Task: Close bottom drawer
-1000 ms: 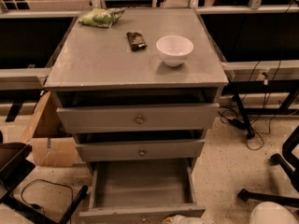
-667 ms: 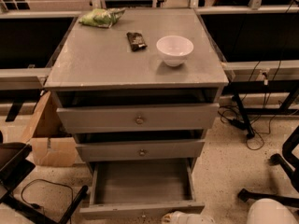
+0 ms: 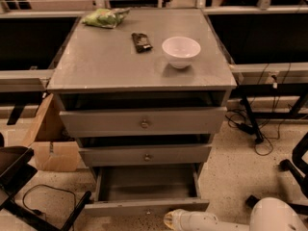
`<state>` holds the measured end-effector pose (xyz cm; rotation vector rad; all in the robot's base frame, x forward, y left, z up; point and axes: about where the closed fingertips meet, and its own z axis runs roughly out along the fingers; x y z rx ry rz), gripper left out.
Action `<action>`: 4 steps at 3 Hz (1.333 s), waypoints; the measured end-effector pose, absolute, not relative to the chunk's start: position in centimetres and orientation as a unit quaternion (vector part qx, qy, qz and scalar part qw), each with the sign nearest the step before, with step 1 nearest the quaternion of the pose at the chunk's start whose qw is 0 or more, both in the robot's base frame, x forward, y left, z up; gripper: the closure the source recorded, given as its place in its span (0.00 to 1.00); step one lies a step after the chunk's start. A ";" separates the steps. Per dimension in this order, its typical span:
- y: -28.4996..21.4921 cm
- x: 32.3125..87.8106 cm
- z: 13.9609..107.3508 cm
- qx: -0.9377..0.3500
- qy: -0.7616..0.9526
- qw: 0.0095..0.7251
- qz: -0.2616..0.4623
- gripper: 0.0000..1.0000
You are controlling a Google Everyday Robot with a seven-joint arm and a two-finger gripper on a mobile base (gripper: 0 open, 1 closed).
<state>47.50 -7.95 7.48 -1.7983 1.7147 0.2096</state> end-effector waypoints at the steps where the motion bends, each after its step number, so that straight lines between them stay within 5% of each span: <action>1: -7.3 50.0 8.6 -0.692 0.641 0.325 0.069 1.00; 4: -6.3 52.9 10.2 -0.702 0.626 0.334 0.057 1.00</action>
Offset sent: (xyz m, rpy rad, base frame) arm 0.2844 0.0630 0.1061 -0.0601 -0.3047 0.1963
